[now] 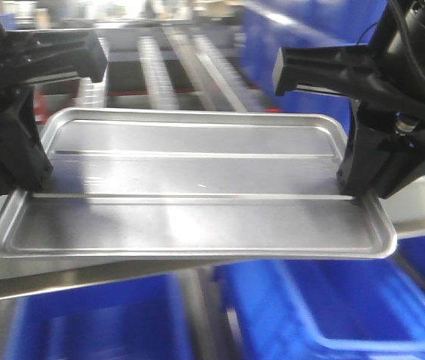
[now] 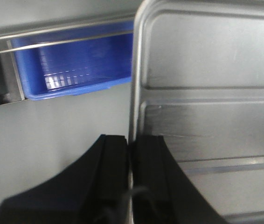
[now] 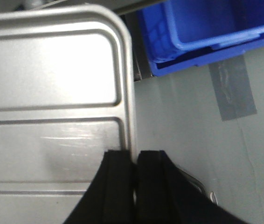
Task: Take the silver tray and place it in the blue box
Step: 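Hold the tray level with both grippers while the base drives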
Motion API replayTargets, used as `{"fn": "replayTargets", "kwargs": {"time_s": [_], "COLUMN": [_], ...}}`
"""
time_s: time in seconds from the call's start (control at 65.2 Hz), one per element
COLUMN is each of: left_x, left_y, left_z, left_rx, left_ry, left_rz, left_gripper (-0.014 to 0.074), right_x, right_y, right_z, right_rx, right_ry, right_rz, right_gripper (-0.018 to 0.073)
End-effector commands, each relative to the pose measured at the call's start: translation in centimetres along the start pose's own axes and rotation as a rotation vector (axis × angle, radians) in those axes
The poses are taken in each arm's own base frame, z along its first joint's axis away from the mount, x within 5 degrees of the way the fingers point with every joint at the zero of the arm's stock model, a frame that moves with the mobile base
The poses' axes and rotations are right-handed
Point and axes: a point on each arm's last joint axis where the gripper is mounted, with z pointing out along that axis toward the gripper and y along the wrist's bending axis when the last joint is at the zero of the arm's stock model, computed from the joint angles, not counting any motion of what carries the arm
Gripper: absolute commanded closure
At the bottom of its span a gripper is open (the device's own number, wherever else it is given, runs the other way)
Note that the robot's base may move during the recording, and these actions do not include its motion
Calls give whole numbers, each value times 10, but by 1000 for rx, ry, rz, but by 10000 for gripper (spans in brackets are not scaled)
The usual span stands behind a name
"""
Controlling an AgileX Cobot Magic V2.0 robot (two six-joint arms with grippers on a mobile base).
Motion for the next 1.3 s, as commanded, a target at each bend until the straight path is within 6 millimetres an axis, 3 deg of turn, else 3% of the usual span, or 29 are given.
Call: {"fn": "replayTargets", "kwargs": {"time_s": [0.0,1.289], "left_x": [-4,-4], "left_y": [6,6], "left_z": [-13,-13], "left_rx": [-38,-38], "left_ry": [-34,-34], "left_rz": [12,12], "left_gripper": [610,610], "right_x": [-8,-8], "right_y": [-8,-8], "right_z": [-12,-12], "right_rx": [52,52], "right_ry": [-56,-55], "right_rz": [-39,-39], "right_gripper": [509,509]}}
